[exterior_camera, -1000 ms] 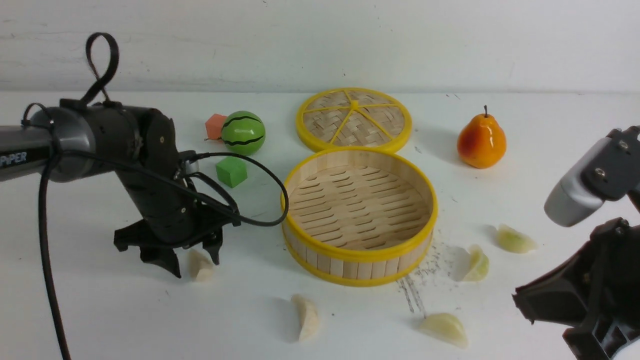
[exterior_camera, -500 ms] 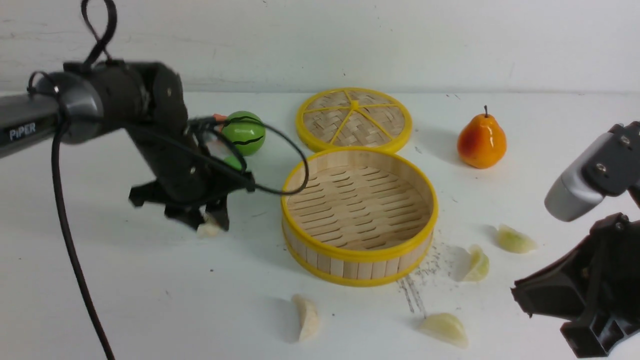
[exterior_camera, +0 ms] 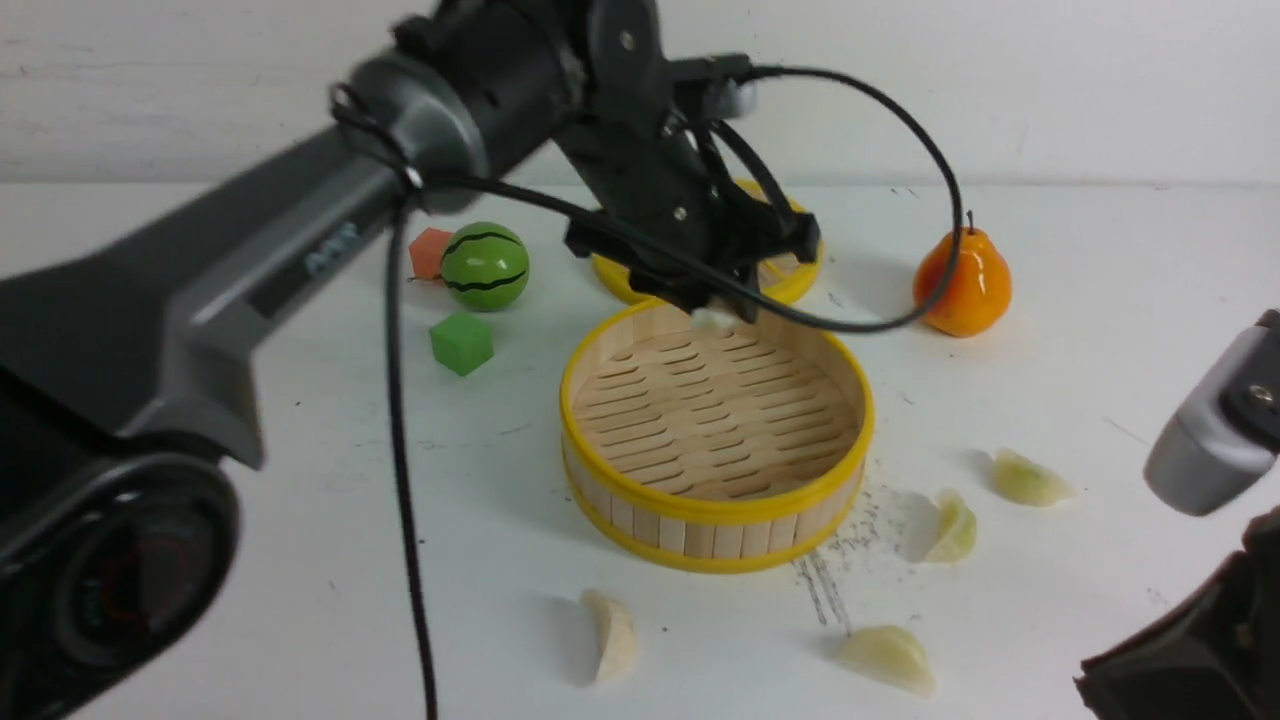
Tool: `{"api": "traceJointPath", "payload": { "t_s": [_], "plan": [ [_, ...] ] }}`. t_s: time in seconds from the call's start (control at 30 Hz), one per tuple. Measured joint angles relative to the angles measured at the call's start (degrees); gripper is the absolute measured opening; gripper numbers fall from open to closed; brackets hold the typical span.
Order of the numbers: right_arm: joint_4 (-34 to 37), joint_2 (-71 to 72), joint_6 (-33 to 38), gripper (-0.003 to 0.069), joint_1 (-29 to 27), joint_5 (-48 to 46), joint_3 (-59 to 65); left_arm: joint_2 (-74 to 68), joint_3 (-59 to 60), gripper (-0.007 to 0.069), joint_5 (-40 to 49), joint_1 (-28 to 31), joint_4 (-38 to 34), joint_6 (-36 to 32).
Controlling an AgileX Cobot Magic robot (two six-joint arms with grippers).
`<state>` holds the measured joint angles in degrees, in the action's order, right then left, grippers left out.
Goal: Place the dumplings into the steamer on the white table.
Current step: 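Place the dumpling into the bamboo steamer basket with the left gripper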
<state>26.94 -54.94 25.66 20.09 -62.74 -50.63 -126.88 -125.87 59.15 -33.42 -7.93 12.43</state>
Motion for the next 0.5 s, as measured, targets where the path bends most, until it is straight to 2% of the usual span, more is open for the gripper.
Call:
{"api": "traceJointPath", "payload": {
  "t_s": [0.13, 0.33, 0.5],
  "plan": [
    [0.0, 3.1, -0.9, 0.0033, 0.0, -0.7, 0.0, -6.1, -3.5, 0.0237, -3.2, -2.3, 2.9, 3.0],
    [-0.1, 5.0, -0.9, 0.0038, 0.0, -1.8, 0.0, -11.6, -5.4, 0.0237, -9.5, -2.4, 9.0, 10.3],
    [-0.4, 5.1, -0.9, 0.0042, 0.0, -3.3, 0.0, -14.6, -5.4, 0.0239, -12.5, -2.3, 11.5, 11.2]
  ]
}}
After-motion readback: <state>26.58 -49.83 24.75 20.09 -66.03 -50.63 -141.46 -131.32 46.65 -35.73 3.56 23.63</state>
